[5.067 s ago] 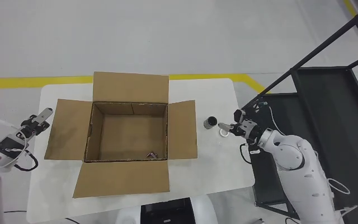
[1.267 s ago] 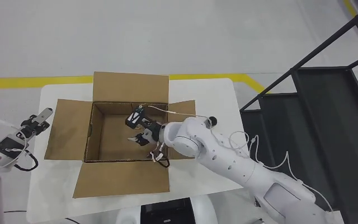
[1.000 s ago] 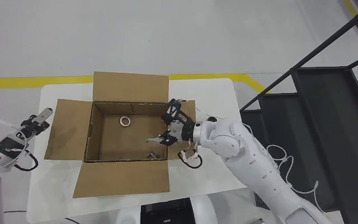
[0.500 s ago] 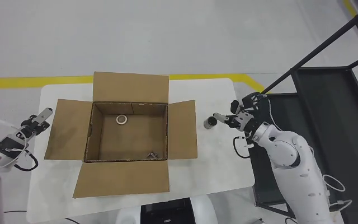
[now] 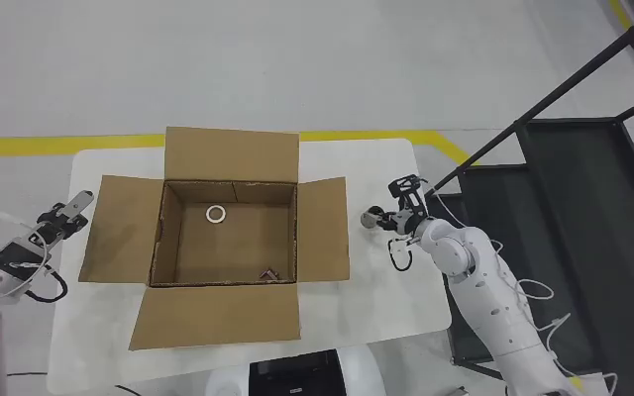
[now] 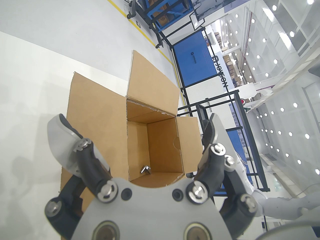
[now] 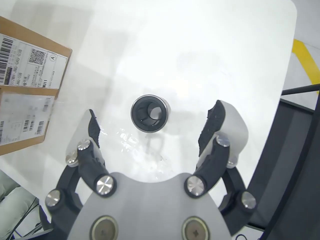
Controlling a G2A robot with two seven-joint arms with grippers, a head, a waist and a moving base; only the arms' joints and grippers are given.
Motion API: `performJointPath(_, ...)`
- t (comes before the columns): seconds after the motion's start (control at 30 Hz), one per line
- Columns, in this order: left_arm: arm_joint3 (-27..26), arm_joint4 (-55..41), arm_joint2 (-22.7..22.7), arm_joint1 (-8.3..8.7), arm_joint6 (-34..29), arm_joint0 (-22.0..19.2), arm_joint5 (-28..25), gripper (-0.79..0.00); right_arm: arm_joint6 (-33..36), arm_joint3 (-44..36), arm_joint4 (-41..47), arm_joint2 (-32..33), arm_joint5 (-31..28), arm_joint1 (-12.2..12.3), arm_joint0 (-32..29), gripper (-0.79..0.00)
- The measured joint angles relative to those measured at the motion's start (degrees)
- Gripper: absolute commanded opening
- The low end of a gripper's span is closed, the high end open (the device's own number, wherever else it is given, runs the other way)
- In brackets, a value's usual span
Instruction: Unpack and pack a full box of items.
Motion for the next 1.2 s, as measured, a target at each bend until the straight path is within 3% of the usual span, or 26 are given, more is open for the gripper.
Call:
performJointPath(0.27, 0.0, 0.0, 0.0, 0.00, 0.0, 0.0, 0.0, 0.000, 0.7, 2.1, -2.9, -4.4, 2.5, -0.6, 1.8, 0.000)
performJointPath(0.3, 0.0, 0.0, 0.0, 0.00, 0.0, 0.0, 0.0, 0.000, 0.7, 2.4, -3.3, -4.8, 2.8, -0.7, 2.1, -0.062)
performJointPath(0.33, 0.0, 0.0, 0.0, 0.00, 0.0, 0.0, 0.0, 0.000, 0.7, 2.8, -3.4, -5.2, 3.1, -0.8, 2.3, -0.388)
performJointPath(0.37, 0.0, 0.0, 0.0, 0.00, 0.0, 0.0, 0.0, 0.000, 0.6, 3.3, -3.5, -5.7, 3.5, -0.9, 2.7, -0.511)
performJointPath(0.4, 0.0, 0.0, 0.0, 0.00, 0.0, 0.0, 0.0, 0.000, 0.5, 3.6, -3.7, -6.0, 3.8, -0.9, 3.0, -0.693)
performJointPath(0.43, 0.0, 0.0, 0.0, 0.00, 0.0, 0.0, 0.0, 0.000, 0.5, 4.0, -3.9, -6.3, 4.2, -1.0, 3.3, -0.785)
performJointPath(0.9, 0.0, 0.0, 0.0, 0.00, 0.0, 0.0, 0.0, 0.000, 1.1, 2.2, -8.9, -7.9, 9.8, -1.3, 3.2, -0.785)
performJointPath(1.03, 0.0, 0.0, 0.0, 0.00, 0.0, 0.0, 0.0, 0.000, 1.3, -4.2, -8.2, -3.7, 9.4, -0.5, -0.3, -0.785)
performJointPath(1.2, 0.0, 0.0, 0.0, 0.00, 0.0, 0.0, 0.0, 0.000, 2.0, -18.4, -5.8, 6.2, 8.1, 0.8, -7.4, -0.785)
